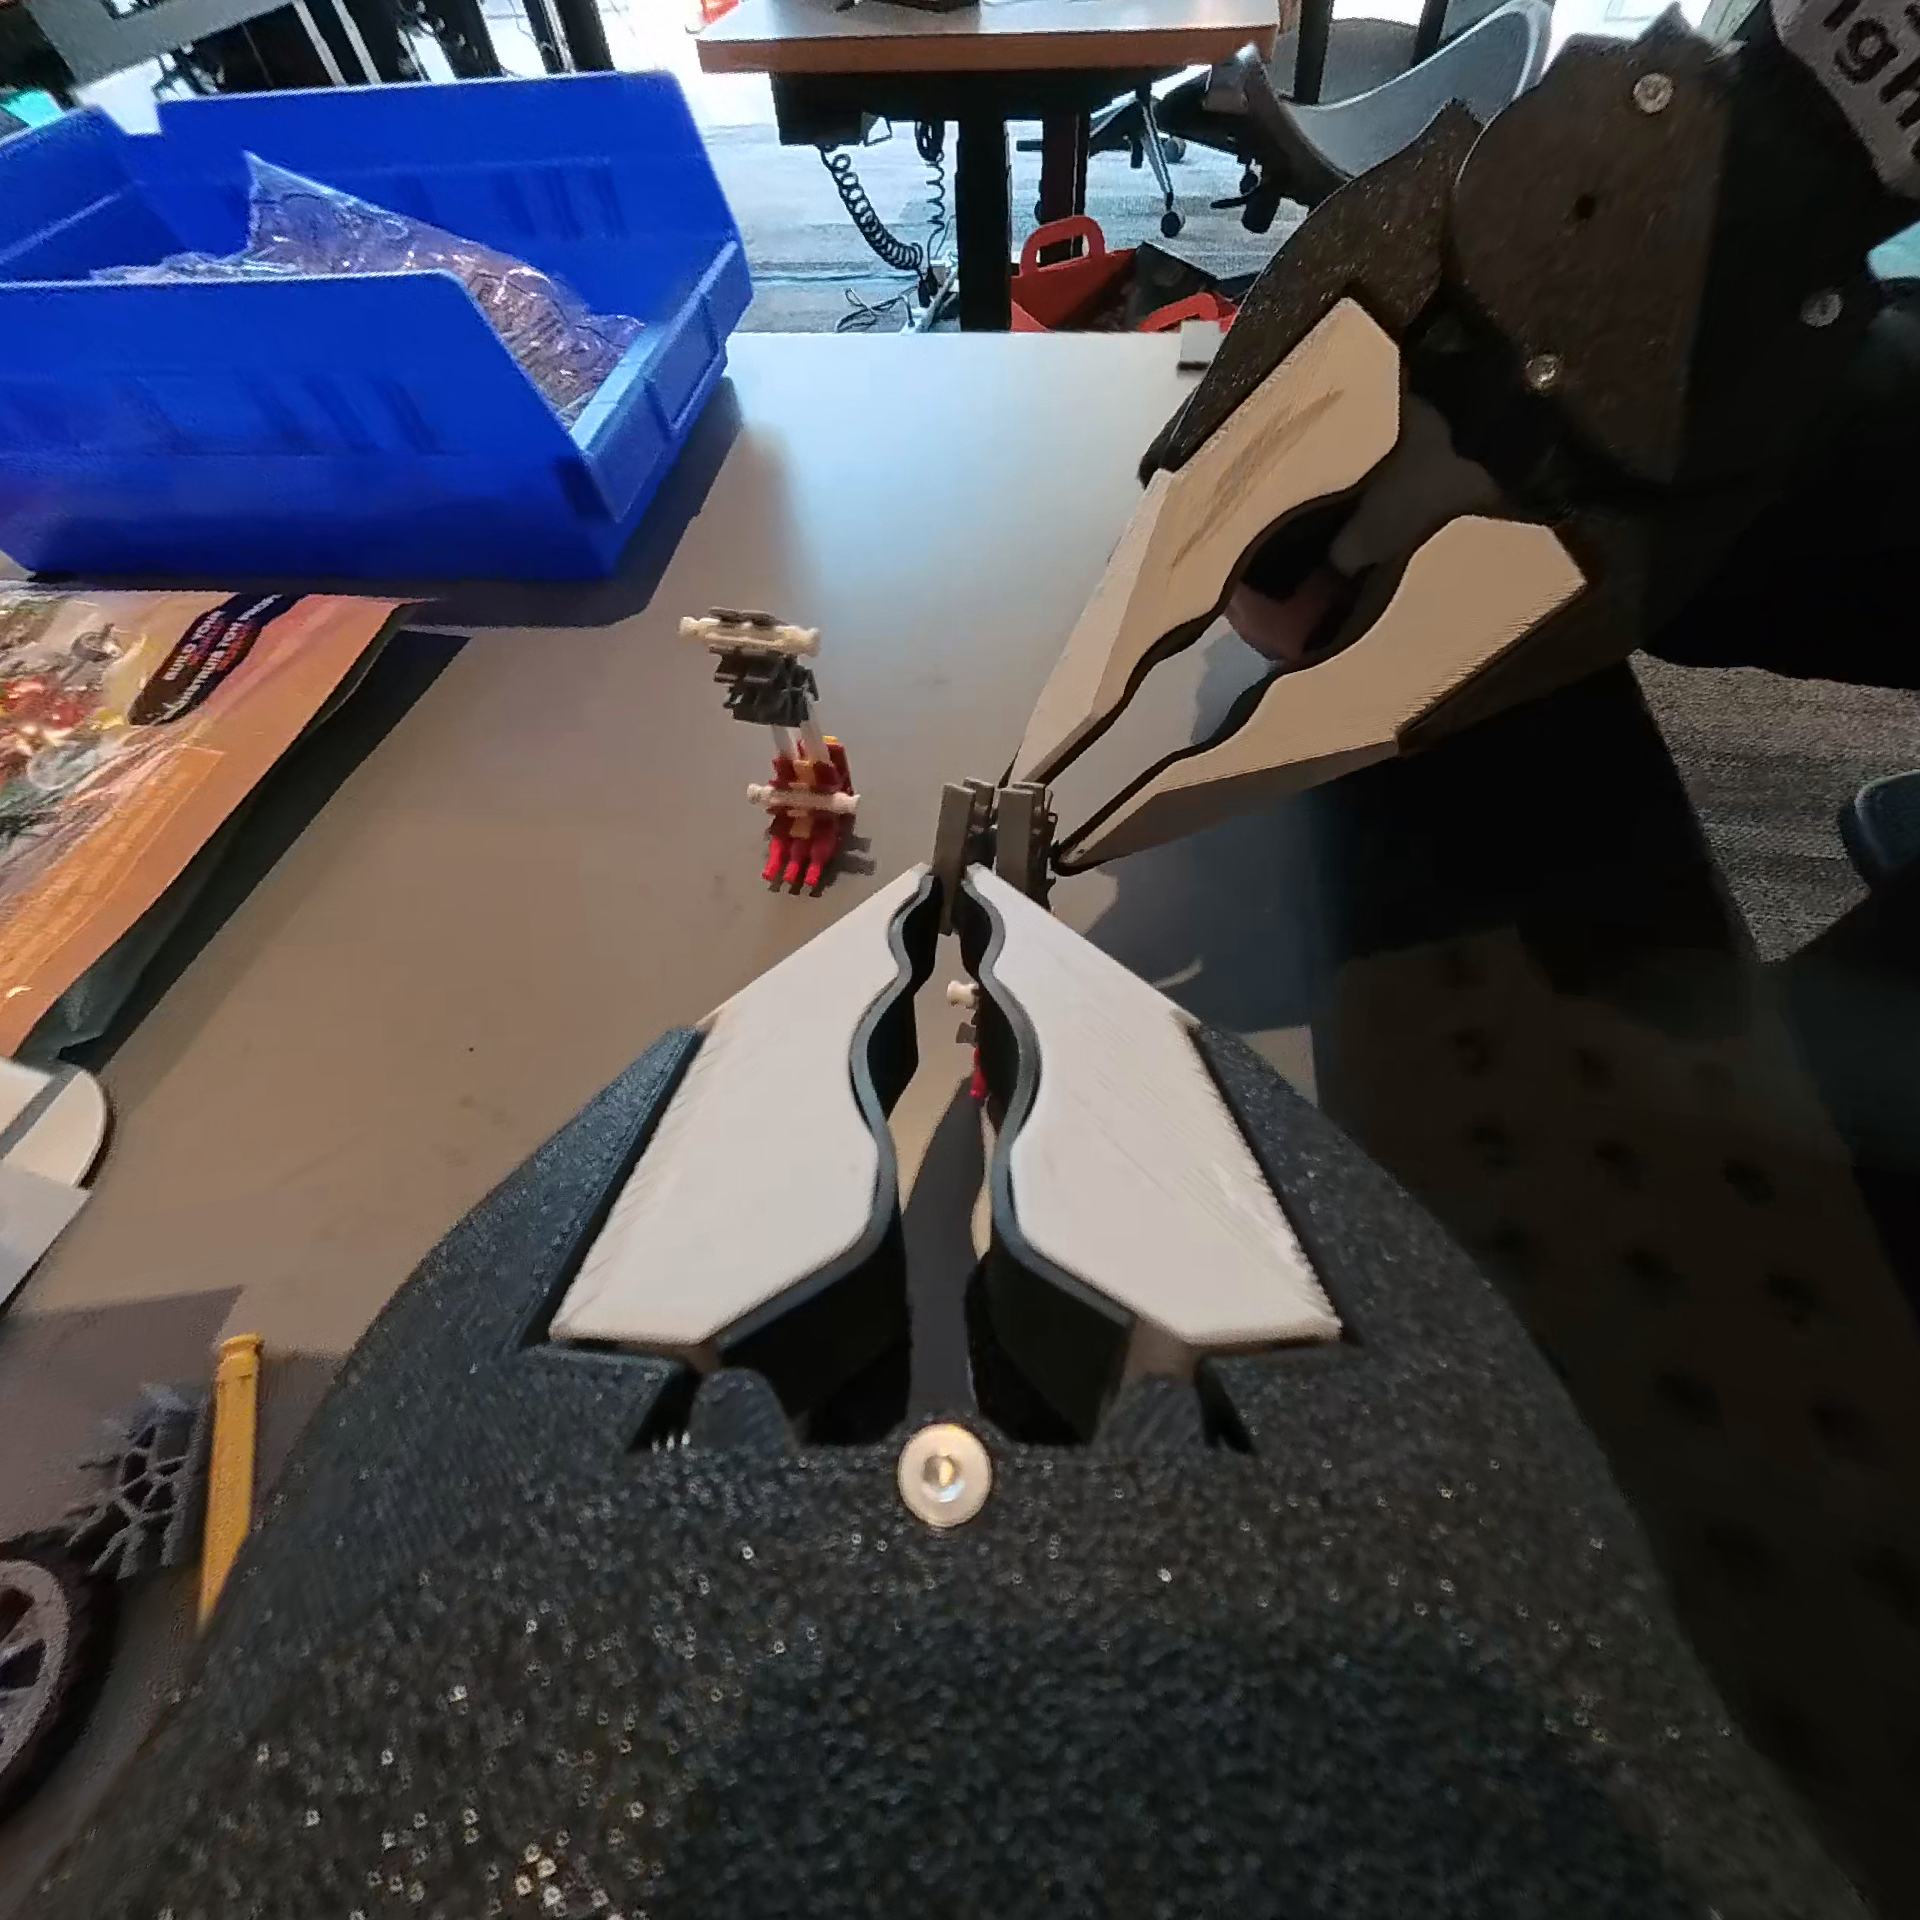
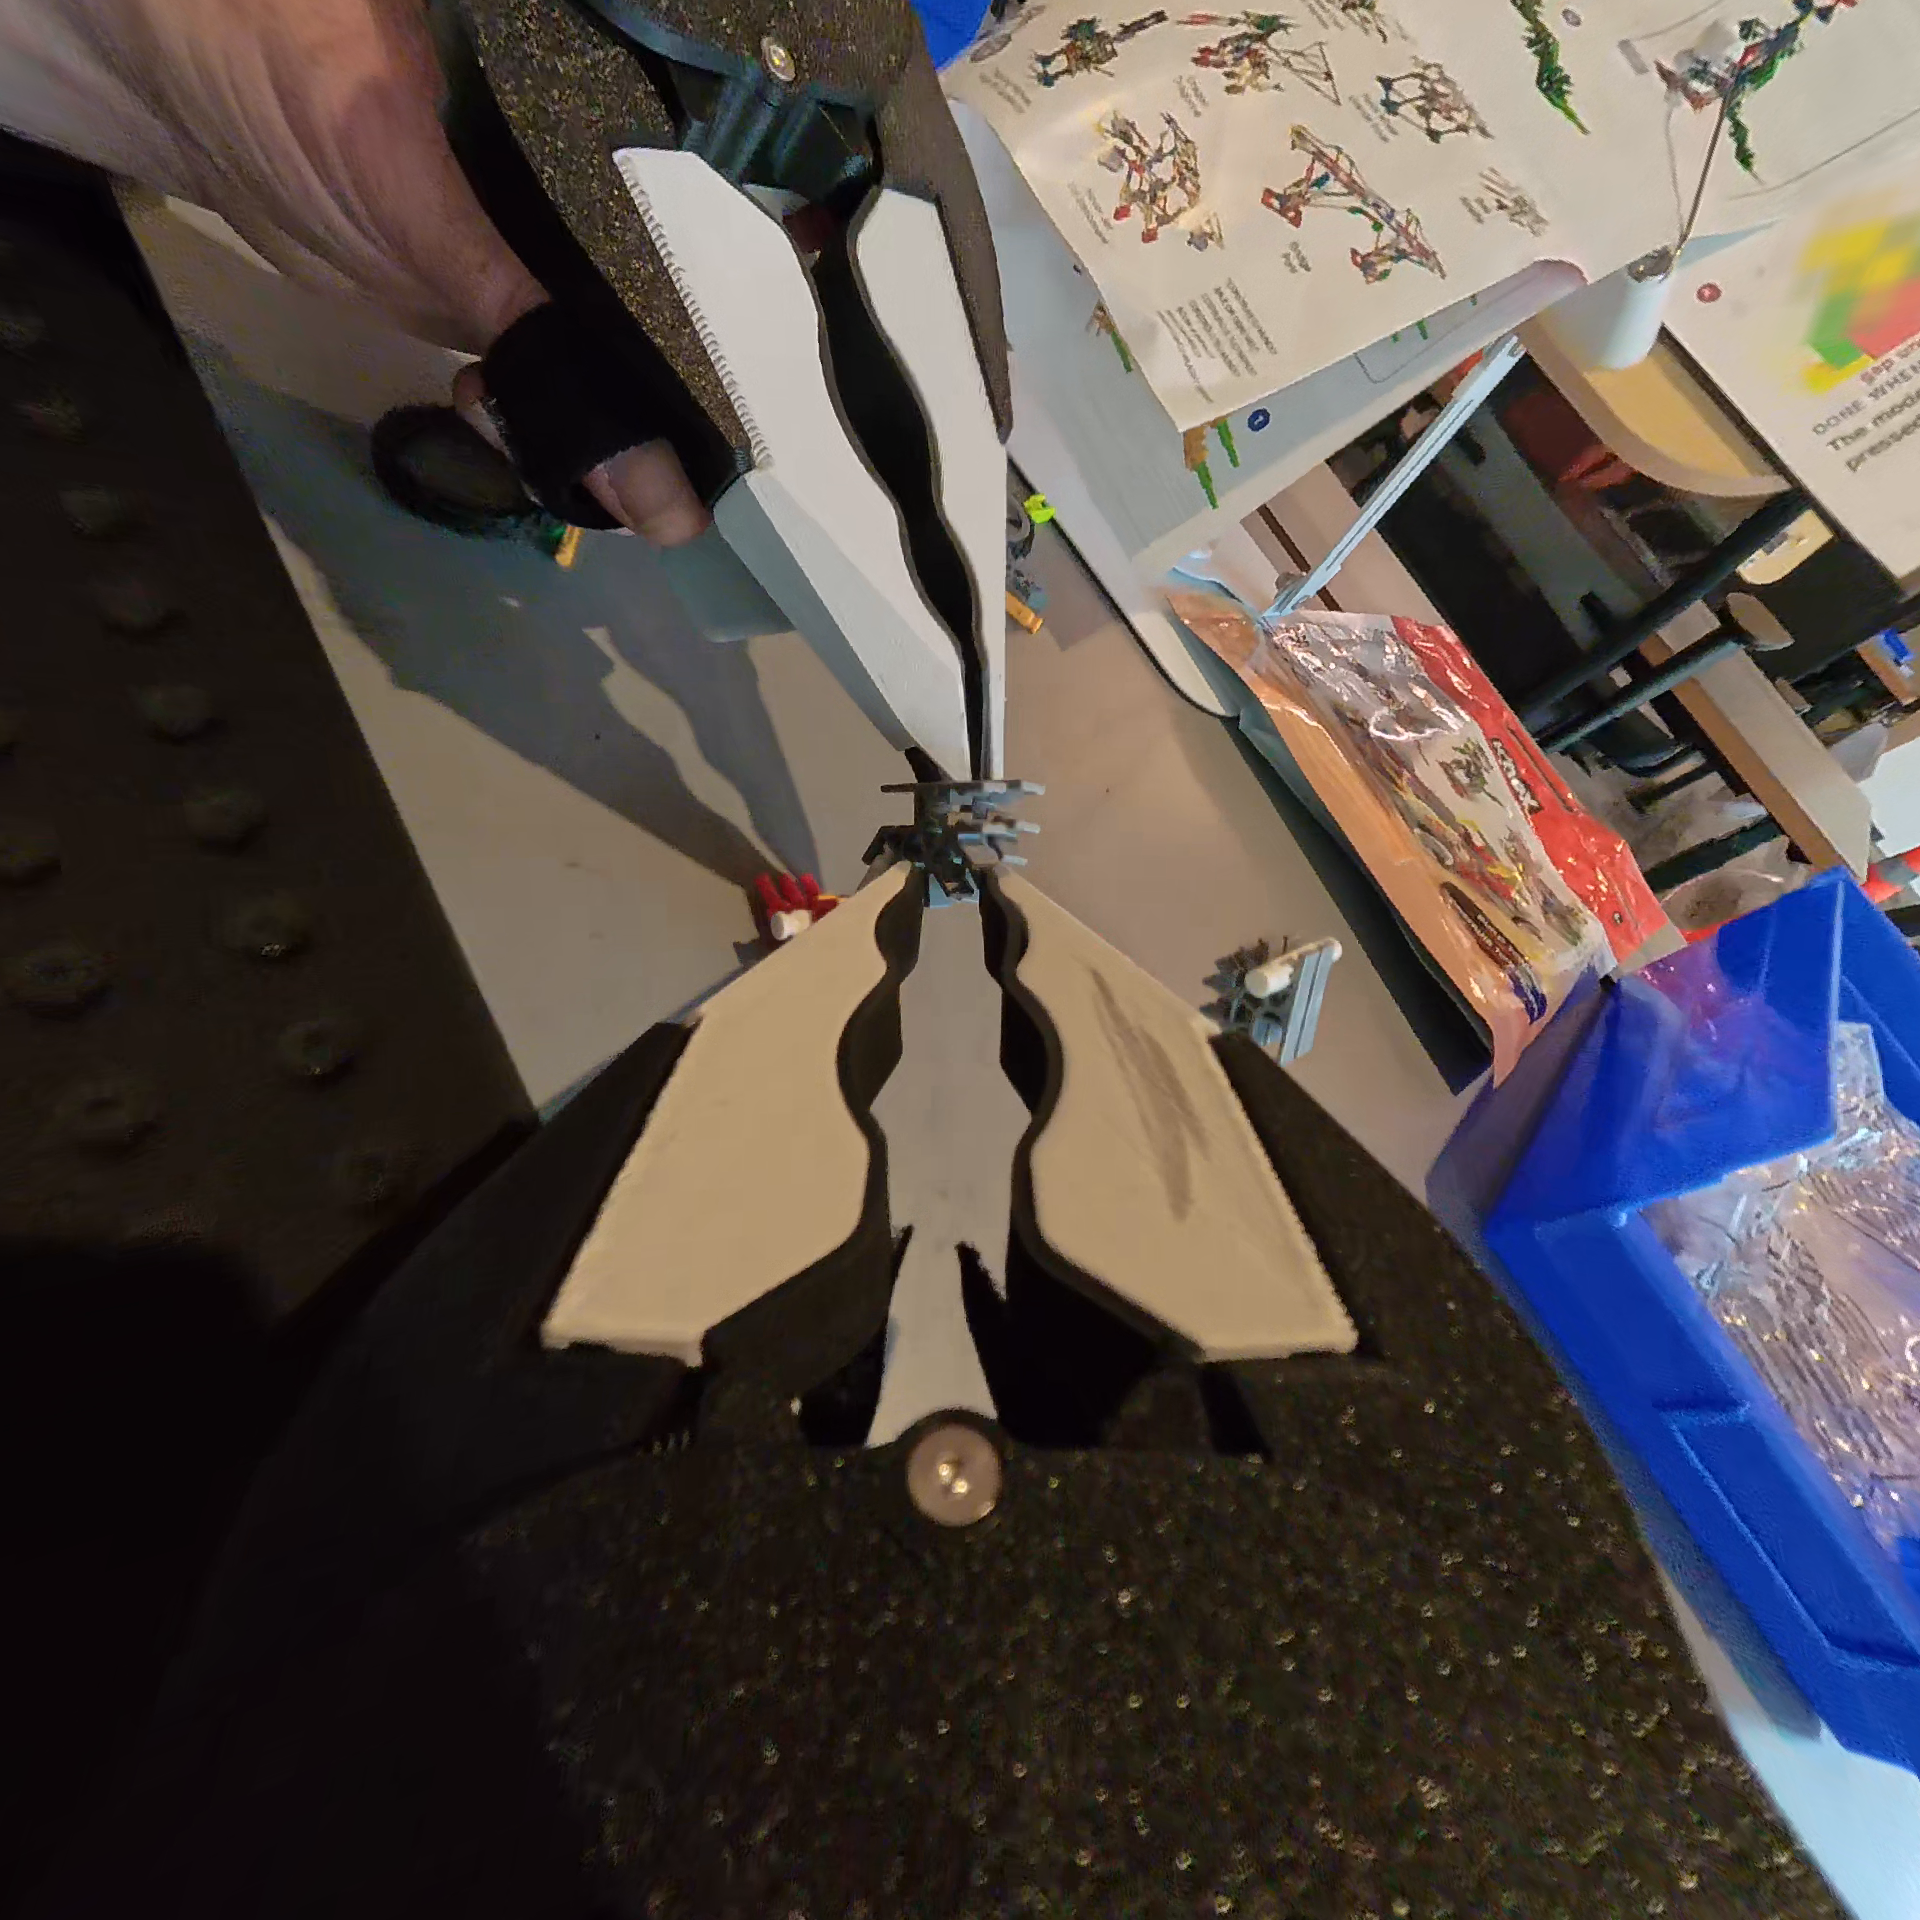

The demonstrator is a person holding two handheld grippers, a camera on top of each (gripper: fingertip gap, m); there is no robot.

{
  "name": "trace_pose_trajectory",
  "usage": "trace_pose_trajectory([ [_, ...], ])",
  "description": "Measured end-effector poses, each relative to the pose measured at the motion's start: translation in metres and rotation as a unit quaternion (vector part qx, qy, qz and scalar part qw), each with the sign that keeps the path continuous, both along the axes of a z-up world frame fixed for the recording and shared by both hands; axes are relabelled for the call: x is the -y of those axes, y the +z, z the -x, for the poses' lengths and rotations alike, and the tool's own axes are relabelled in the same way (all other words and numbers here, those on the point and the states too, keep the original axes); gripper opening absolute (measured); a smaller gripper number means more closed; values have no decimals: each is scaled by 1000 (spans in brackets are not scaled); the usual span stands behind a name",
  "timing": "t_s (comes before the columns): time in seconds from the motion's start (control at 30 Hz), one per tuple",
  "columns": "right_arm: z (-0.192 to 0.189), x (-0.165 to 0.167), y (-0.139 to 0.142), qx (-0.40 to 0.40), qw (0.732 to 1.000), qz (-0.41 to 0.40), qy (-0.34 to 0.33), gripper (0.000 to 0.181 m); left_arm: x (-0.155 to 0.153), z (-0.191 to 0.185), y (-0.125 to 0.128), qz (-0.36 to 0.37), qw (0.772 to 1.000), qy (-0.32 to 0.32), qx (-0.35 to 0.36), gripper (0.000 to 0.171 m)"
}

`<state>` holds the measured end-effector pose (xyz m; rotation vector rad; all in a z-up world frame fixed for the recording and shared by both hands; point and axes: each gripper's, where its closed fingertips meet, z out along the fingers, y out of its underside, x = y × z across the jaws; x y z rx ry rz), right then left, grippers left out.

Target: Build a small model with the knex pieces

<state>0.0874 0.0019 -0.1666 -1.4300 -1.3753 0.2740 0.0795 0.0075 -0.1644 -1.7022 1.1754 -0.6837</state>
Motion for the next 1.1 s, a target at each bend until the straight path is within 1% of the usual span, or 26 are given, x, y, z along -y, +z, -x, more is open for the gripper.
trace_pose_trajectory([
  [0.17, 11, -1, 2, -20, 1000, -2, 14, 10, -1, 11, 0, 0, 1000, -21, -1, 3],
  [0.23, 12, -2, 0, -22, 1000, -3, 14, 11, -3, 13, 0, -2, 1000, -27, -1, 5],
  [0.4, 12, -6, -3, -10, 999, -36, 5, 10, -3, 11, -1, -3, 999, -38, -2, 6],
  [0.53, 11, -5, -2, -12, 999, -52, 6, 10, -4, 11, -1, -2, 999, -34, -3, 7],
  [0.7, 10, -8, -2, -15, 999, -50, 0, 10, -6, 9, -1, -5, 1000, -29, -6, 6],
  [0.83, 8, -9, -3, -6, 998, -68, -6, 10, -6, 8, -1, -8, 1000, -24, -9, 6],
  [1.1, 8, -10, -3, -5, 997, -74, -10, 10, -8, 7, -2, -2, 1000, -17, -7, 7],
])
